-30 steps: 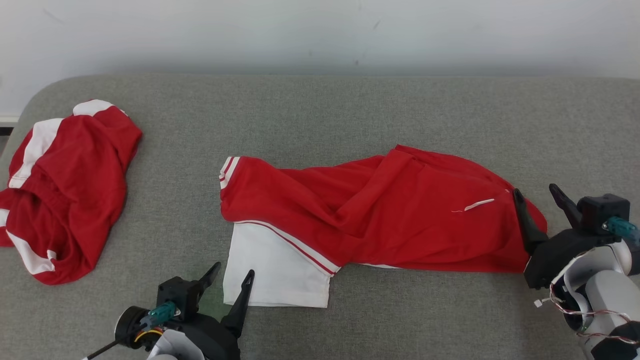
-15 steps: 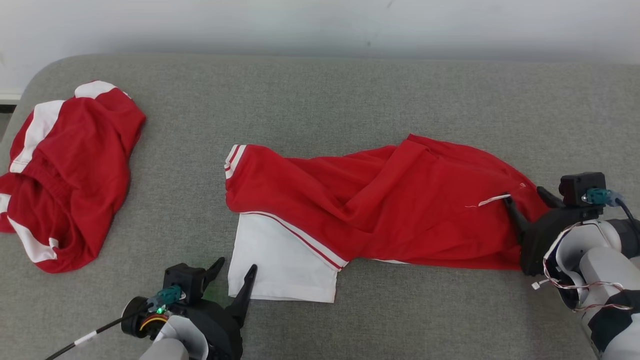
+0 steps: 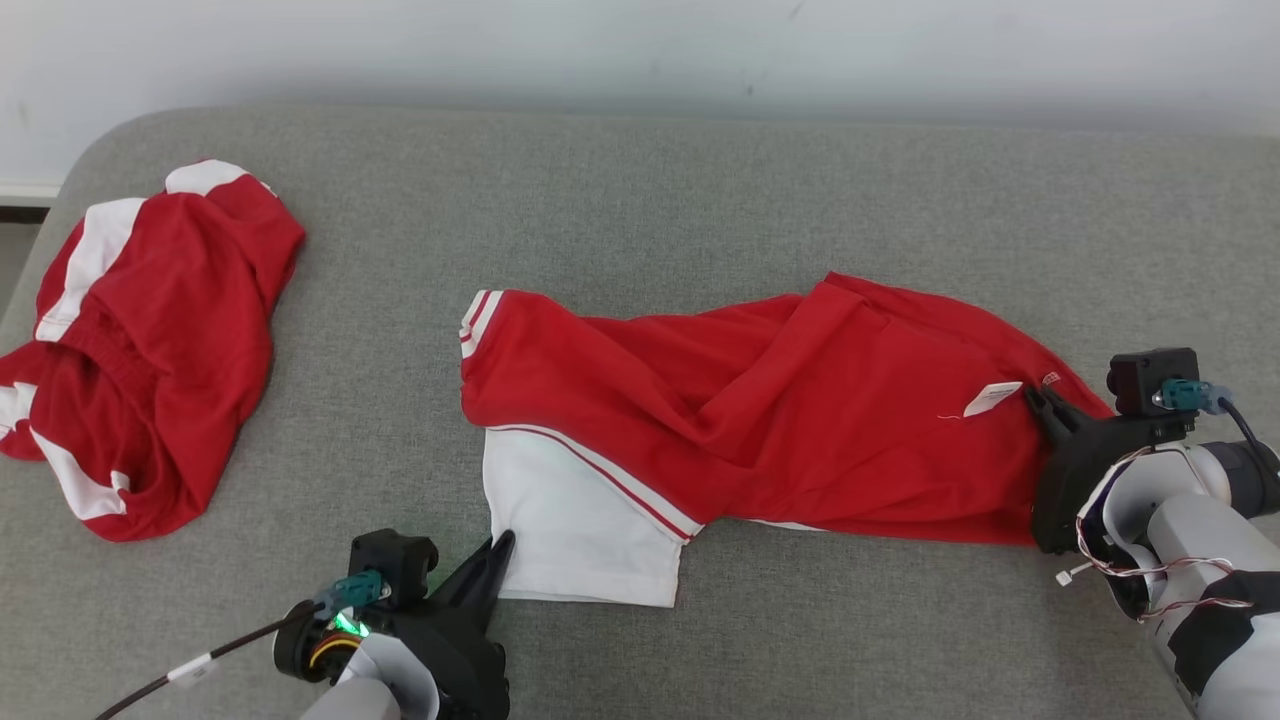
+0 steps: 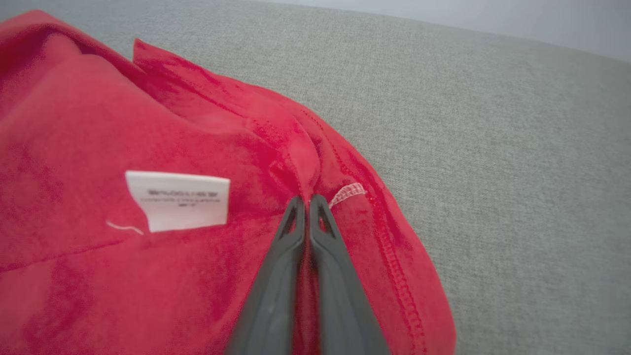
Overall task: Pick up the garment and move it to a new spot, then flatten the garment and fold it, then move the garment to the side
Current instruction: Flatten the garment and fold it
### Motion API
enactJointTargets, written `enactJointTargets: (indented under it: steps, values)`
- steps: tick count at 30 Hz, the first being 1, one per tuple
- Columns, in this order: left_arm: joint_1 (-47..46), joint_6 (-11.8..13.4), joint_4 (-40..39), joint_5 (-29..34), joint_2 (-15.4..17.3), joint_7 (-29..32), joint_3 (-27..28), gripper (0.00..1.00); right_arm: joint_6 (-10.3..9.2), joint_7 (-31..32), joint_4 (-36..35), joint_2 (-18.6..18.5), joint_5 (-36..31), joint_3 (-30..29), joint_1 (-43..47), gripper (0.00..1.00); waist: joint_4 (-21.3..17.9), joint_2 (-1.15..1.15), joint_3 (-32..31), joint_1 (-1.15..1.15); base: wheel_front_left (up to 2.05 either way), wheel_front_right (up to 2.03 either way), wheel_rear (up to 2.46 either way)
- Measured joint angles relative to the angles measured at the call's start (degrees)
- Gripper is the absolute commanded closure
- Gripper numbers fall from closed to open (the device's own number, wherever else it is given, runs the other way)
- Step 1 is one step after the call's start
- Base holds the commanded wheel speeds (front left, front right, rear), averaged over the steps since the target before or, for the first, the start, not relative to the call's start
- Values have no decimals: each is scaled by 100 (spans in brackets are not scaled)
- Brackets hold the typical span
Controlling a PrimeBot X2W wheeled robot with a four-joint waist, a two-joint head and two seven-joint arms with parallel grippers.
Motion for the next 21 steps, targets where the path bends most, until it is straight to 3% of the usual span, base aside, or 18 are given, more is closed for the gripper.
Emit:
enactJointTargets:
  steps: [10,17,21]
  values:
    - [136,-15,-410,-559,118,-641,78,100,0,-1026,-258,-87,421,293,207,100,-74,0,-428,-1,0,0,0]
    - [10,-14,-1540,-1114,453,-773,695,100,0,-1181,-920,-289,910,417,298,100,-185,-1,-755,-1,0,0,0]
    - [-646,14,-1973,-1206,717,-501,962,100,0,-1087,-1318,-481,1046,403,-50,100,-272,-1,-734,-1,0,0,0]
